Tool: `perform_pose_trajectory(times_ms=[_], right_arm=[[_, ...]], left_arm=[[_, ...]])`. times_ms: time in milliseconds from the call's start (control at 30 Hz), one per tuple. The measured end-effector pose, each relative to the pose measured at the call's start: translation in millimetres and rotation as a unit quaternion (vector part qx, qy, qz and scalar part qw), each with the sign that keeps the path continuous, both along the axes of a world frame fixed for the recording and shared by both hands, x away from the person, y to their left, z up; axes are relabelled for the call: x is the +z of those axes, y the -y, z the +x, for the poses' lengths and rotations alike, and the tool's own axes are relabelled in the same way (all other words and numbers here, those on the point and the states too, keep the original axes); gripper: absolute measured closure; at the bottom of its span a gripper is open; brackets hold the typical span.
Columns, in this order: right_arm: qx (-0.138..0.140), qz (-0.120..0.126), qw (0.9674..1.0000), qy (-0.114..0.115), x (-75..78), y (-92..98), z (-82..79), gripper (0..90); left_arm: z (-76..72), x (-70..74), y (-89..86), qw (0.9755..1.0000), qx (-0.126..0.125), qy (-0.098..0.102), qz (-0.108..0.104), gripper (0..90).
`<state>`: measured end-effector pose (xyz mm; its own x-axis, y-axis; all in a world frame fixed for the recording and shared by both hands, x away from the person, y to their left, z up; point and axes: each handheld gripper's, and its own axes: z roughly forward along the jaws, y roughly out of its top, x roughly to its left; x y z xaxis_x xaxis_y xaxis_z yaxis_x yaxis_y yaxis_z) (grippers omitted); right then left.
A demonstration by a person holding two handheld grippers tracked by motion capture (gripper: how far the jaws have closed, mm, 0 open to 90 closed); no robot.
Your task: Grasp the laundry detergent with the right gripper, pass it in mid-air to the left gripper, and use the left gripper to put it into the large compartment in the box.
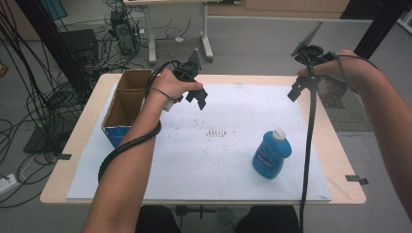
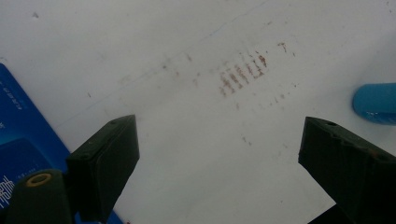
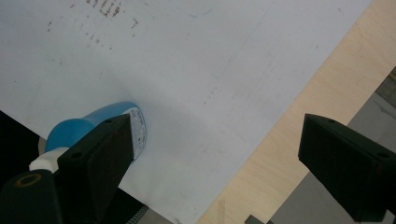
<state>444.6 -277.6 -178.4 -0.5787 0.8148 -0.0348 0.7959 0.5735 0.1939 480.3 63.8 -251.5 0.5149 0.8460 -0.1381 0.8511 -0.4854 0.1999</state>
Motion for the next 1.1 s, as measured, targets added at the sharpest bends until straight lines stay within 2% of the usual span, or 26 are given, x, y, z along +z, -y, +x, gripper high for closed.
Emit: perform_pose_trajectory(times_ms=[867,1100], right_arm=[[-0.018,0.006,0.9998,0.006,-16.7,29.3,-24.0,10.4],[-0.025,0.008,0.9997,0.003,-28.3,38.9,-32.8,10.4]], left_arm=[[-4.6,-3.6,-2.9,1.0,0.001,-0.001,-0.005,12.7],[-6.2,-6.3,-4.1,1.0,0.007,-0.001,-0.002,12.6]])
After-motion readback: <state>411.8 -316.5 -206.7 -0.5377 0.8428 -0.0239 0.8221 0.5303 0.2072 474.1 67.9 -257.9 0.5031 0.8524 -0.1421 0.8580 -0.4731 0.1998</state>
